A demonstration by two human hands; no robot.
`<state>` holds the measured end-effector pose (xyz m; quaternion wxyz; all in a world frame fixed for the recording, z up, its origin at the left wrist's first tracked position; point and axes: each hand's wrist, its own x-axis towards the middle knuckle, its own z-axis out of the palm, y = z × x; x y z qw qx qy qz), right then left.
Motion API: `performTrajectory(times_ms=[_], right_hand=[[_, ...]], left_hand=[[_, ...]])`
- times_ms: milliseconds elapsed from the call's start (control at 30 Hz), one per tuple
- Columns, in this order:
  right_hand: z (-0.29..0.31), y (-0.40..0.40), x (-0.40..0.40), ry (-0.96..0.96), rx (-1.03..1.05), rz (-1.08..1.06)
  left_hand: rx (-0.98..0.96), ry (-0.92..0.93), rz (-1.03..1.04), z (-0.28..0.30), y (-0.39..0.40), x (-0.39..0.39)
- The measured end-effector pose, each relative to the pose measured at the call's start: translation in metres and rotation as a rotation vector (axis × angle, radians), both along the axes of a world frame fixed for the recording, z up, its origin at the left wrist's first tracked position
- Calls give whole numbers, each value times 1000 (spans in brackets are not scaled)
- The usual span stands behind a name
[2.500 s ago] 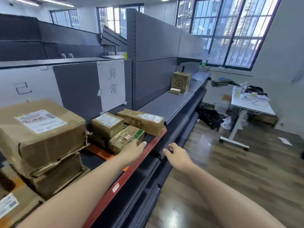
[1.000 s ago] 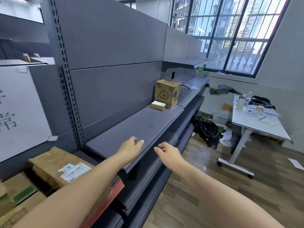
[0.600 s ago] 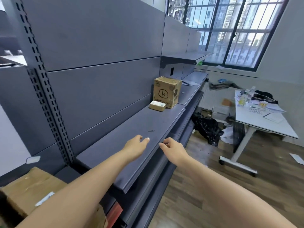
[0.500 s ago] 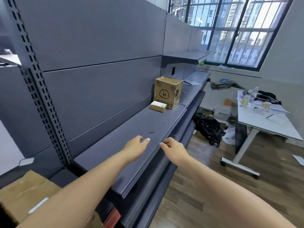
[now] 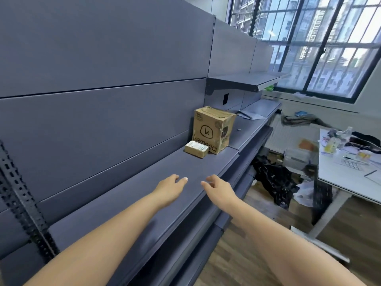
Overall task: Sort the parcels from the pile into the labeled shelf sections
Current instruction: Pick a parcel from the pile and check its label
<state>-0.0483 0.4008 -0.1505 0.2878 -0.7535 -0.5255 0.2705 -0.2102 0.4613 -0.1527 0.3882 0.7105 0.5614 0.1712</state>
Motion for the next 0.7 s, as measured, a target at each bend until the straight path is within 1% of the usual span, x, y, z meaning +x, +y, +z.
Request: performTrajectory(times_ms=[233, 467, 700], right_hand=[[-12, 44, 61, -2, -34, 40], [-32, 86, 101, 1, -71, 59], [-43, 151, 135, -11, -77, 55]], left_hand=[[-45, 13, 55, -19, 36, 53], [-70, 37, 67, -32, 77, 95], [-66, 17, 66, -40, 147, 131]])
